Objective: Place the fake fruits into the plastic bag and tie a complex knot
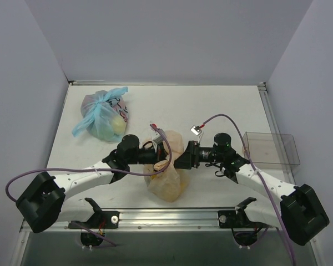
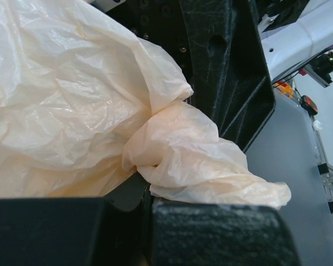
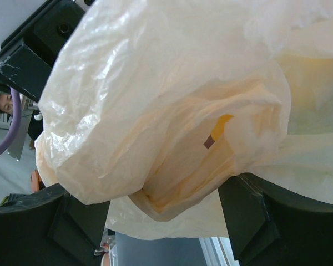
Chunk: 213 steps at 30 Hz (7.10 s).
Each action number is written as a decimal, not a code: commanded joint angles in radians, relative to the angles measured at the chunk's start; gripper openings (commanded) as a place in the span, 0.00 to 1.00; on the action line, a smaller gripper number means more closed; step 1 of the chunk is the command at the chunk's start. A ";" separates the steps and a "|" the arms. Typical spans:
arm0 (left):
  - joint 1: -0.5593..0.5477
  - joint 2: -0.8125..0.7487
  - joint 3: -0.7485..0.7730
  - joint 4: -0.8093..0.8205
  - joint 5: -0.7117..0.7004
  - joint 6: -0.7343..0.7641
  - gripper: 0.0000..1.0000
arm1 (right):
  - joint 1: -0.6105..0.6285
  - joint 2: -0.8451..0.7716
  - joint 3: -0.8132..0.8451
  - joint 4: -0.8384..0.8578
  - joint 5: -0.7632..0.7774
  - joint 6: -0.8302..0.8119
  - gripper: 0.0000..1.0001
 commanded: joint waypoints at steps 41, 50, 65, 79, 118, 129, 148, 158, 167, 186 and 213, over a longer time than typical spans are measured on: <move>-0.017 0.082 0.078 0.314 0.039 -0.248 0.00 | -0.053 -0.123 0.004 -0.067 -0.007 -0.164 0.70; -0.020 0.129 0.163 0.340 0.034 -0.255 0.00 | -0.010 -0.068 0.067 0.050 0.031 -0.127 0.77; 0.006 0.138 0.125 0.314 0.079 -0.204 0.00 | -0.397 -0.343 0.153 -0.466 -0.219 -0.331 0.53; 0.015 0.158 0.111 0.292 0.070 -0.164 0.00 | -0.358 -0.190 0.070 -0.219 -0.220 -0.236 0.46; -0.023 0.217 0.134 0.341 0.145 -0.114 0.00 | -0.149 -0.084 0.136 0.002 -0.114 -0.225 0.81; -0.023 0.214 0.111 0.340 0.171 -0.098 0.00 | -0.295 -0.201 0.288 -0.737 -0.164 -0.606 0.82; -0.028 0.232 0.134 0.338 0.179 -0.095 0.00 | -0.296 -0.229 0.260 -0.838 -0.270 -0.666 0.46; -0.049 0.247 0.166 0.355 0.171 -0.120 0.00 | -0.217 -0.177 0.243 -0.711 -0.174 -0.592 0.43; -0.039 0.230 0.143 0.357 0.168 -0.115 0.00 | -0.255 -0.195 0.243 -0.792 -0.213 -0.661 0.39; -0.045 0.252 0.167 0.358 0.171 -0.110 0.00 | -0.286 -0.165 0.288 -0.892 -0.265 -0.741 0.42; 0.029 0.183 0.091 0.280 0.182 -0.074 0.17 | -0.286 -0.183 0.297 -0.854 -0.309 -0.735 0.00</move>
